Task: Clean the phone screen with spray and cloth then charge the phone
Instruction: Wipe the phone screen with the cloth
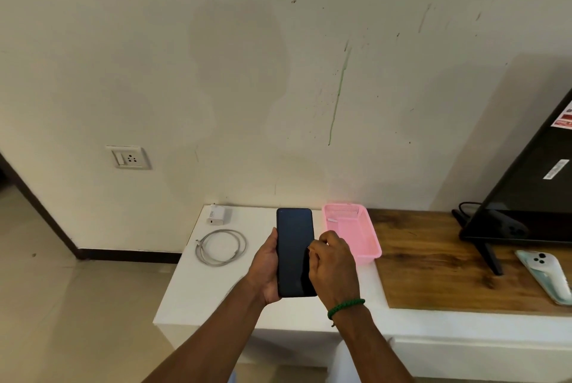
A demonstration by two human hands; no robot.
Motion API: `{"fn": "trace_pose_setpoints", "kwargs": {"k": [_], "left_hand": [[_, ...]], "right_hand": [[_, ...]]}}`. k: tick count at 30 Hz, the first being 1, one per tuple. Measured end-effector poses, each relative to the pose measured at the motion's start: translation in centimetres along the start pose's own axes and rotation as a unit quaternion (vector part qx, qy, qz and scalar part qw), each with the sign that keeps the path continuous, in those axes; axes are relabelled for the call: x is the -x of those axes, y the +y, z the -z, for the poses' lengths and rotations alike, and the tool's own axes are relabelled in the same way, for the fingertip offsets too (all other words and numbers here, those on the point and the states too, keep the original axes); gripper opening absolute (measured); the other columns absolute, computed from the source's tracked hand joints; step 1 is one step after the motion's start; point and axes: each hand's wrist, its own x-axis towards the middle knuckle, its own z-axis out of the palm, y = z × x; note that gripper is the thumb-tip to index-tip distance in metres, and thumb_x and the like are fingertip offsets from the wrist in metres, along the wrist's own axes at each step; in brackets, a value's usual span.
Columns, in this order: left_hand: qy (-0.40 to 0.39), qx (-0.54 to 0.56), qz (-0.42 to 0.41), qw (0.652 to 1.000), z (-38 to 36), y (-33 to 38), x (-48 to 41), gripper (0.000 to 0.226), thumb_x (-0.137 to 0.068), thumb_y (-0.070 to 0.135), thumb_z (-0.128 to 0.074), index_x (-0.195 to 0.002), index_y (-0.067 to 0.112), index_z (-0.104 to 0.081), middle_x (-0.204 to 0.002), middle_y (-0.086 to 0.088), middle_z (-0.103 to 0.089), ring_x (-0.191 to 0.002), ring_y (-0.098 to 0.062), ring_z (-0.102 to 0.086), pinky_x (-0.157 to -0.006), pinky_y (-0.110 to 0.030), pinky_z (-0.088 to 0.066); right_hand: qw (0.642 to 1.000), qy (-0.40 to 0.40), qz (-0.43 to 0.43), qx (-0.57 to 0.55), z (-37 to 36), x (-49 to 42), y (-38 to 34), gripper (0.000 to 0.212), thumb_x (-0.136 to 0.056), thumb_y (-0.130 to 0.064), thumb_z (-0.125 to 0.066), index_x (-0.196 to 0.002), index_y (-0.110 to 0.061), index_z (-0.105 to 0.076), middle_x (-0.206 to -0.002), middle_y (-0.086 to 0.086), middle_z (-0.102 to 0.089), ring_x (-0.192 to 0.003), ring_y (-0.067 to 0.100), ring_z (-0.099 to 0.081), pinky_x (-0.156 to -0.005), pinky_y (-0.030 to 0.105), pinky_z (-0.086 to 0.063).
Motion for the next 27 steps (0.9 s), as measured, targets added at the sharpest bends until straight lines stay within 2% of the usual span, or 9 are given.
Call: {"fn": "trace_pose_setpoints", "kwargs": {"k": [5,10,13,18,20,22,24,25,27], "left_hand": [[-0.003,0.002,-0.001,1.000,-0.1,-0.2,0.0,0.069,-0.091,0.069,-0.032,-0.111,0.015,-0.071,-0.110,-0.013,-0.069,-0.092,-0.031,-0.066,-0.099,-0.055,-0.043],[-0.007,0.000,-0.002,1.000,-0.2,0.1,0.1,0.069,-0.090,0.070,-0.032,-0.108,0.016,-0.073,-0.108,-0.013,-0.070,-0.090,-0.031,-0.067,-0.091,-0.051,-0.049],[-0.006,0.003,-0.005,1.000,-0.3,0.3,0.2,0.068,-0.091,0.068,-0.032,-0.113,0.016,-0.070,-0.111,-0.014,-0.068,-0.093,-0.031,-0.065,-0.094,-0.051,-0.046],[-0.003,0.028,0.002,1.000,-0.6,0.2,0.5,0.064,-0.091,0.065,-0.037,-0.106,0.015,-0.075,-0.103,-0.013,-0.072,-0.088,-0.029,-0.070,-0.078,-0.040,-0.056],[-0.005,0.038,0.006,0.999,-0.7,0.1,0.6,0.063,-0.090,0.065,-0.040,-0.109,0.017,-0.074,-0.108,-0.011,-0.072,-0.093,-0.028,-0.071,-0.078,-0.040,-0.057],[-0.008,0.035,0.005,0.999,-0.6,0.0,0.7,0.063,-0.090,0.066,-0.038,-0.113,0.018,-0.073,-0.116,-0.009,-0.070,-0.106,-0.027,-0.067,-0.086,-0.041,-0.055],[-0.023,0.036,-0.006,0.999,-0.6,-0.1,0.7,0.065,-0.093,0.064,-0.035,-0.121,0.015,-0.068,-0.125,-0.010,-0.065,-0.121,-0.029,-0.057,-0.102,-0.042,-0.044],[-0.035,0.043,-0.013,0.998,-0.7,-0.2,0.7,0.065,-0.093,0.062,-0.035,-0.122,0.013,-0.066,-0.125,-0.011,-0.064,-0.123,-0.030,-0.054,-0.104,-0.043,-0.042],[-0.055,0.060,-0.022,0.996,-0.7,-0.3,0.7,0.064,-0.095,0.059,-0.033,-0.121,0.011,-0.066,-0.121,-0.014,-0.064,-0.116,-0.032,-0.058,-0.097,-0.042,-0.046]], "right_hand": [[1.000,-0.002,-0.005,0.001,0.0,0.0,-0.2,0.019,-0.092,-0.020,-0.053,-0.095,-0.006,-0.067,-0.101,0.009,-0.062,-0.087,0.019,-0.057,-0.081,0.024,-0.049],[1.000,0.006,-0.006,0.009,-0.1,-0.3,-0.7,0.019,-0.092,-0.019,-0.054,-0.094,-0.006,-0.067,-0.100,0.009,-0.062,-0.087,0.020,-0.058,-0.080,0.023,-0.049],[1.000,0.008,-0.002,0.013,-0.1,-0.6,-1.2,0.018,-0.091,-0.018,-0.055,-0.091,-0.005,-0.066,-0.097,0.010,-0.062,-0.084,0.021,-0.057,-0.077,0.024,-0.049],[1.000,0.007,0.015,0.019,-0.5,-0.8,-2.8,0.016,-0.088,-0.009,-0.054,-0.080,-0.001,-0.065,-0.089,0.013,-0.061,-0.077,0.026,-0.056,-0.064,0.029,-0.047],[1.000,-0.006,0.022,0.020,-0.8,-0.6,-3.4,0.019,-0.091,-0.011,-0.049,-0.083,-0.002,-0.063,-0.092,0.011,-0.058,-0.081,0.024,-0.054,-0.064,0.026,-0.042],[1.000,-0.007,0.016,0.007,-1.0,-0.3,-4.0,0.017,-0.091,-0.013,-0.051,-0.086,-0.003,-0.064,-0.093,0.009,-0.059,-0.084,0.022,-0.054,-0.066,0.023,-0.043],[1.000,0.000,0.017,0.004,-1.7,0.1,-4.7,0.012,-0.087,-0.012,-0.059,-0.086,-0.003,-0.068,-0.092,0.009,-0.062,-0.085,0.022,-0.059,-0.071,0.027,-0.053],[1.000,0.001,0.011,0.005,-2.0,0.3,-5.0,0.013,-0.087,-0.013,-0.058,-0.090,-0.005,-0.068,-0.095,0.007,-0.062,-0.089,0.020,-0.060,-0.078,0.028,-0.054],[0.999,-0.007,-0.033,-0.016,-2.4,0.5,-5.4,0.023,-0.094,-0.021,-0.047,-0.103,-0.009,-0.065,-0.106,0.001,-0.057,-0.103,0.014,-0.055,-0.097,0.024,-0.044]]}}
